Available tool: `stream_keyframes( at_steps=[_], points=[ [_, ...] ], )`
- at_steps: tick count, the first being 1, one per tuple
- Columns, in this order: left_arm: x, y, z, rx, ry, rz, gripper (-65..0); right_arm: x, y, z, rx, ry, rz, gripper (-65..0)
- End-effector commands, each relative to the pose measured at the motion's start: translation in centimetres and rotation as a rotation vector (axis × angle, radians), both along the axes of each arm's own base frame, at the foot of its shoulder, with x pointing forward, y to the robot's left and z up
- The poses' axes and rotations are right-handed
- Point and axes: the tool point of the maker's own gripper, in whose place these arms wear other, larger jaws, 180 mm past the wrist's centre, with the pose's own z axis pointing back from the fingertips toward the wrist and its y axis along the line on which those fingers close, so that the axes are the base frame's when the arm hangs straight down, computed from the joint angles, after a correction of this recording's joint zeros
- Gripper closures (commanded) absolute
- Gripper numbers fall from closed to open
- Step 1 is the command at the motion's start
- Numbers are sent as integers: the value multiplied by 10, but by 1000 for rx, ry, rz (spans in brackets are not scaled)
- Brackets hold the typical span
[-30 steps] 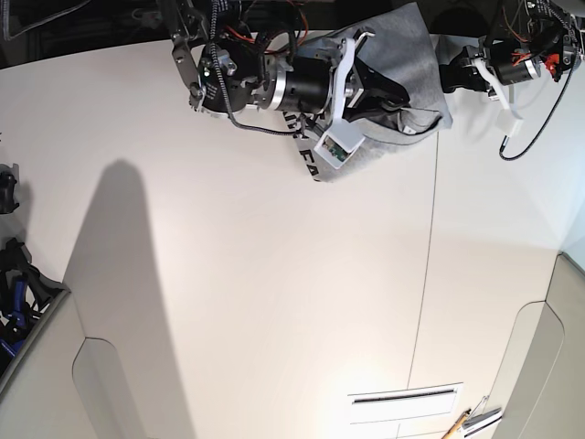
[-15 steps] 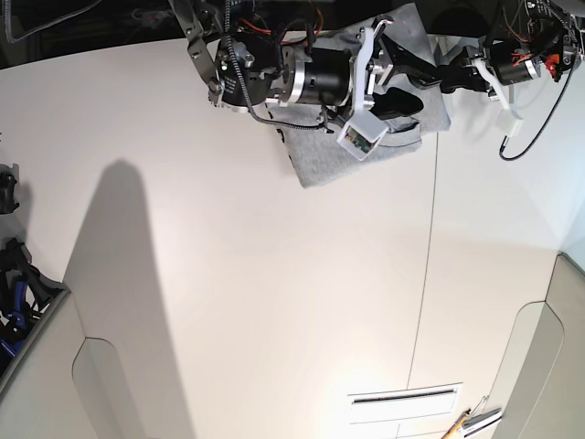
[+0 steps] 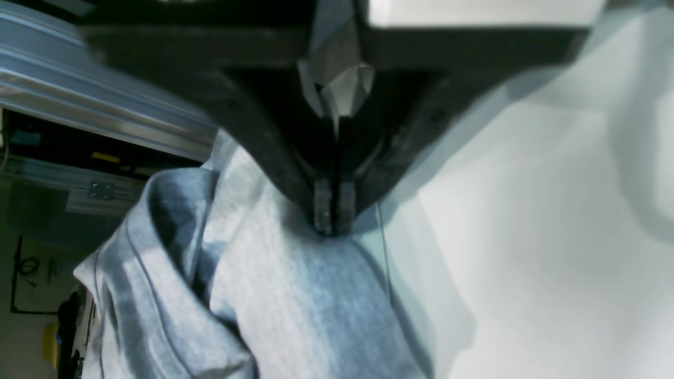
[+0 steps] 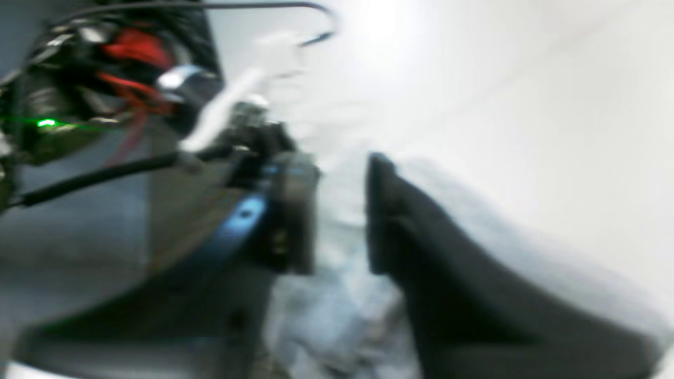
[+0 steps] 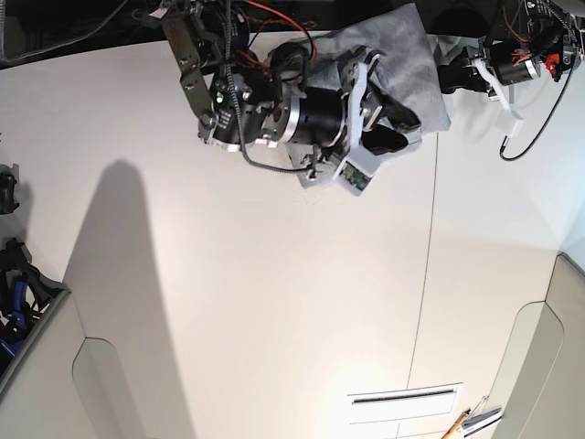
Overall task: Fold the T-shirt properly
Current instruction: 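Fold the bundle over with the right gripper toward the left gripper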
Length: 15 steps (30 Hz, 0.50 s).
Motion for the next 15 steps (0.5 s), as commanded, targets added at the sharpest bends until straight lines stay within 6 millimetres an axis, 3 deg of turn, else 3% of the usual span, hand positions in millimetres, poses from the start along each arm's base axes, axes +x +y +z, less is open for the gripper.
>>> stream_keyframes(
  at_steps=[1,4,8,15],
  points=[
    [-11,-10,-7,-29,48,1,0,6,4,17,44,-29,6,-15],
    [-3,1,0,-33,15,53,0,0,0,11,-18,-16,73,0],
    [15,31,22,-41,-73,178,0,-15,-1,3,-55,-18,148,0],
    [35,91,52,18,-204,362,0,-61,-2,-38,-214,-34,346,0]
  ],
)
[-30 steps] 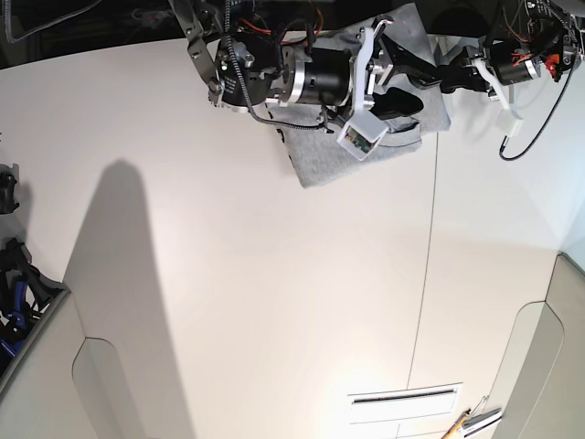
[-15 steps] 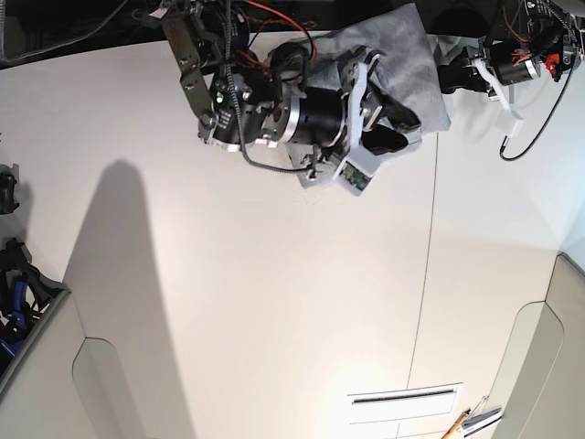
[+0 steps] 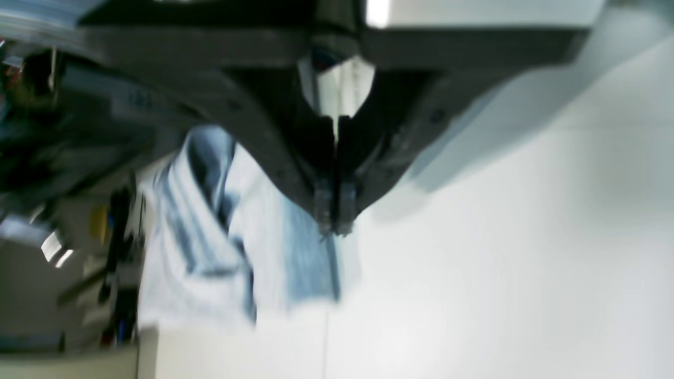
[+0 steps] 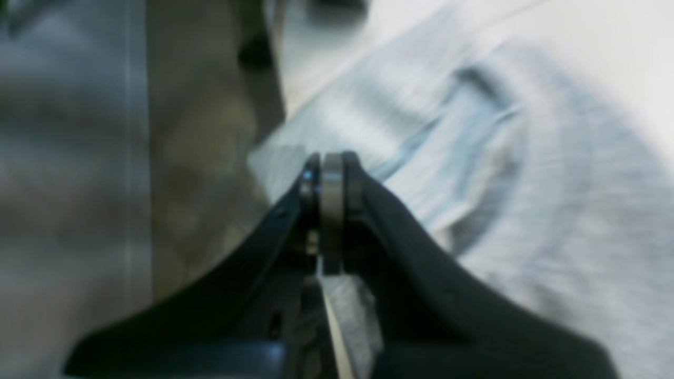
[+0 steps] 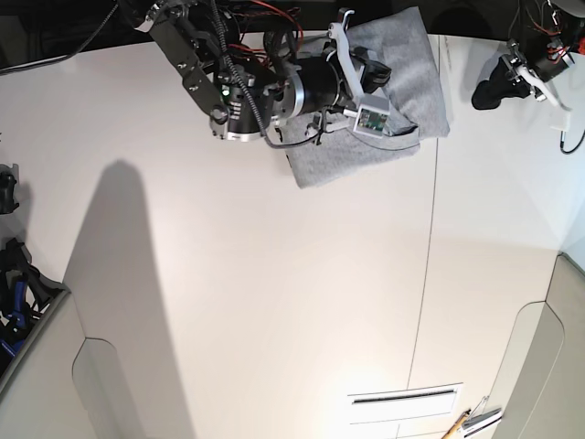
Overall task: Fold the T-shirt properly
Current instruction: 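Fold the bundle over with the right gripper toward the left gripper, then carry the folded shirt with the right gripper to the table corner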
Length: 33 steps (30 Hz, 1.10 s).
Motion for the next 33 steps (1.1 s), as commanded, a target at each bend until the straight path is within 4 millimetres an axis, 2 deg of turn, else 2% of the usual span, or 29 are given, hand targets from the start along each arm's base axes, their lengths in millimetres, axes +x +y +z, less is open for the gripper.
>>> stream_keyframes(
  at_steps=[1,4,10,12,15,19,22,24,28,33],
  points=[
    [8,10,13,13,-50,21,0,4,7,3,23,-23,15,0],
    [11,18,19,17,-74,51,0,4,9,-29,-52,-2,40,0],
    [10,19,19,18,-73,51,0,15,0,-84,-187,148,-34,0],
    [10,19,19,18,-73,51,0,27,-5,-93,-206,193,-125,0],
    [11,19,20,16,-76,52,0,64,-25,-101,-232,234,-369,0],
    [11,19,20,16,-76,52,0,119,-80,-109,-248,265,-726,0],
    [11,19,20,16,-77,53,0,144,-132,-113,-231,319,-945,0],
    [11,19,20,16,-76,52,0,154,-167,-116,-213,357,-1075,0],
    [11,19,20,15,-77,53,0,155,-241,-123,-186,424,-1316,0],
    [12,19,21,11,-82,54,0,127,-339,-130,-173,464,-1564,0]
  ],
)
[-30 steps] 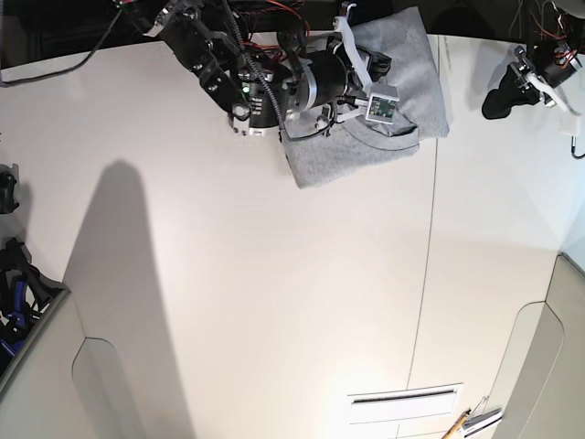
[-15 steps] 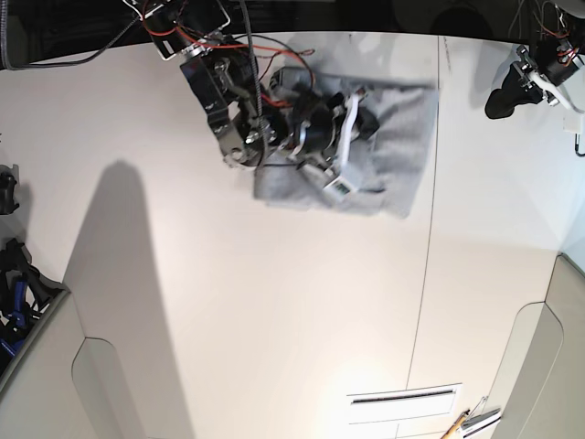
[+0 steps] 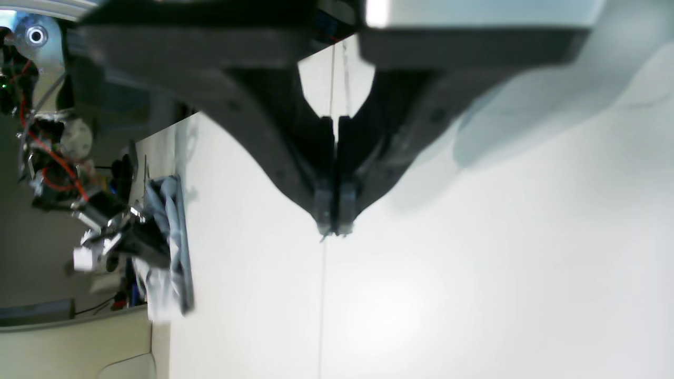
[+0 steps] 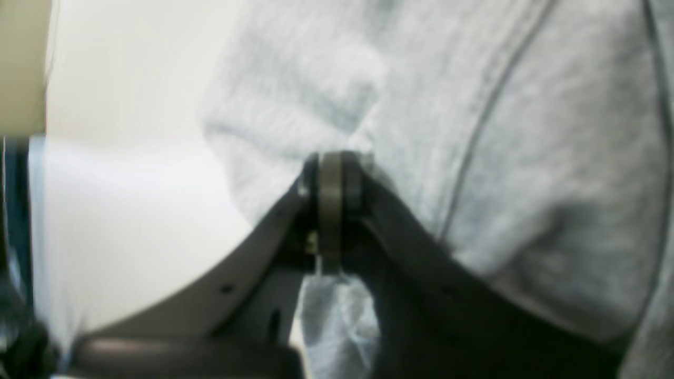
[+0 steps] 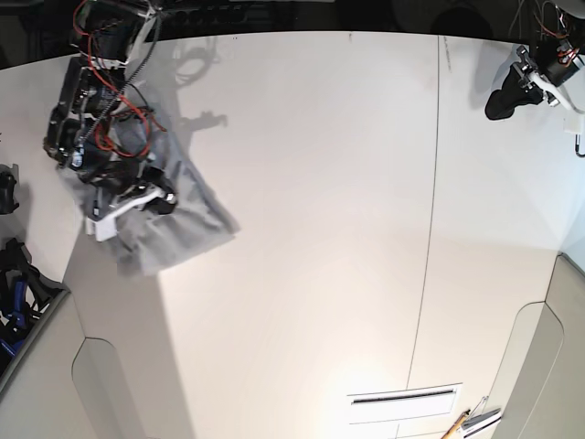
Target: Fold the T-shirt properly
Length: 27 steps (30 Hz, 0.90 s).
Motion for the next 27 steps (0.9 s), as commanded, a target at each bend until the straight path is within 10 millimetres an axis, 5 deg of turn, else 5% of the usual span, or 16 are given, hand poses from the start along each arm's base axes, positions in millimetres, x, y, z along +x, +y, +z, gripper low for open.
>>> stream_keyframes(
  at_steps=[1,5,9,18,27],
  points=[
    [6,5,11,8,-38,2,0,-33,-36,-19,-95,140,-37,0],
    [8,5,14,-6,-54,6,0,-51,-98,-8,-99,115,-198,0],
    [13,4,17,-10,-70,7,0,-52,-129,8,-90,60,-280,0],
    [14,4,18,-10,-74,7,0,-17,-130,35,-68,-53,-280,0],
    [14,4,18,-10,-74,7,0,35,-140,120,-180,-295,-262,0]
  ],
)
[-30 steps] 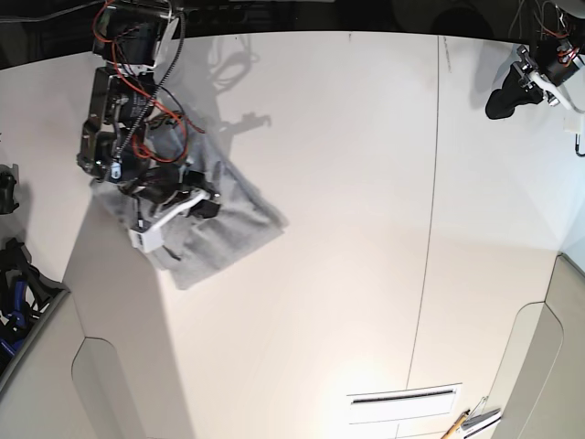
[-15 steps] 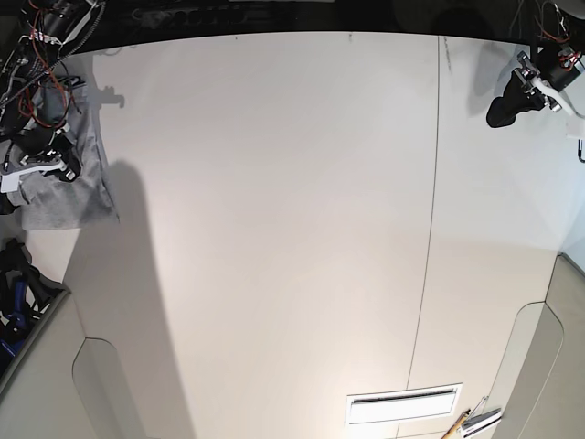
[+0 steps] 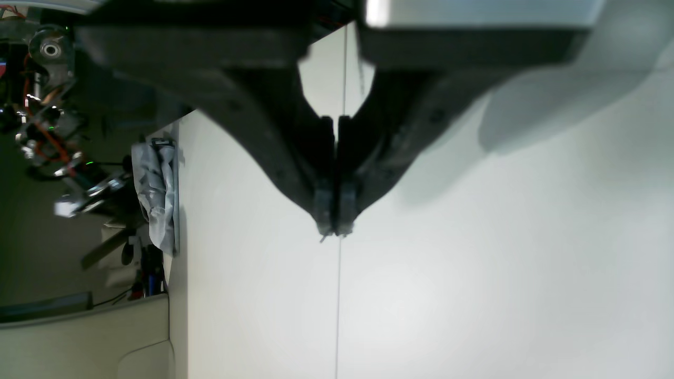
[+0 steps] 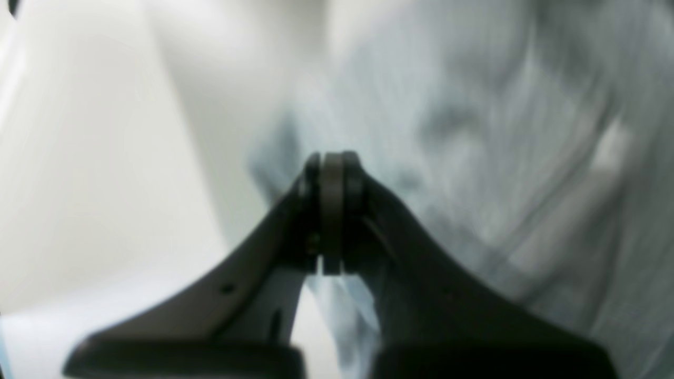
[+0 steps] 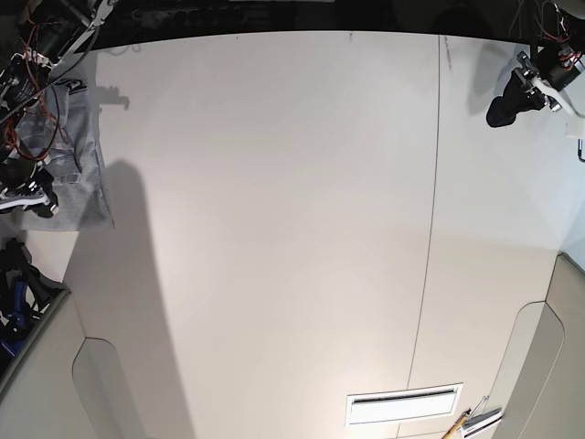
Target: Fold the T-shirt properly
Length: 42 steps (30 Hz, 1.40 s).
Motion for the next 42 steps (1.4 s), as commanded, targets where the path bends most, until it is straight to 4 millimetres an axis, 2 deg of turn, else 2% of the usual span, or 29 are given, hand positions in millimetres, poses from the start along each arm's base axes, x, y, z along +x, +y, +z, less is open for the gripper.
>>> stream_keyframes(
  at_steps=[1,4,8,12,15,19,24,30,38,42],
  points=[
    [6,5,11,9,-37,2,0,14,-7,29,-40,-88,0,0],
    [6,5,11,9,-37,2,0,24,-5,63,-78,-177,12,0],
    [5,5,11,9,-33,-4,0,21,6,104,-182,-263,82,0],
    [4,0,14,21,-30,-34,0,2,21,134,-303,-312,143,0],
    [6,-4,23,52,-49,-71,0,-23,33,138,-373,-288,187,0],
    [-1,-16,37,118,-54,-154,0,-66,52,124,-425,-191,269,0],
    [-30,-29,47,191,-16,-238,0,-125,73,97,-443,-16,388,0],
    [-93,-32,33,193,163,-289,0,-208,88,54,-324,262,515,0],
    [-181,-21,28,191,444,-381,0,-301,92,26,-174,549,649,0],
    [-216,-23,17,172,577,-463,0,-348,92,-10,-38,728,732,0]
  ],
)
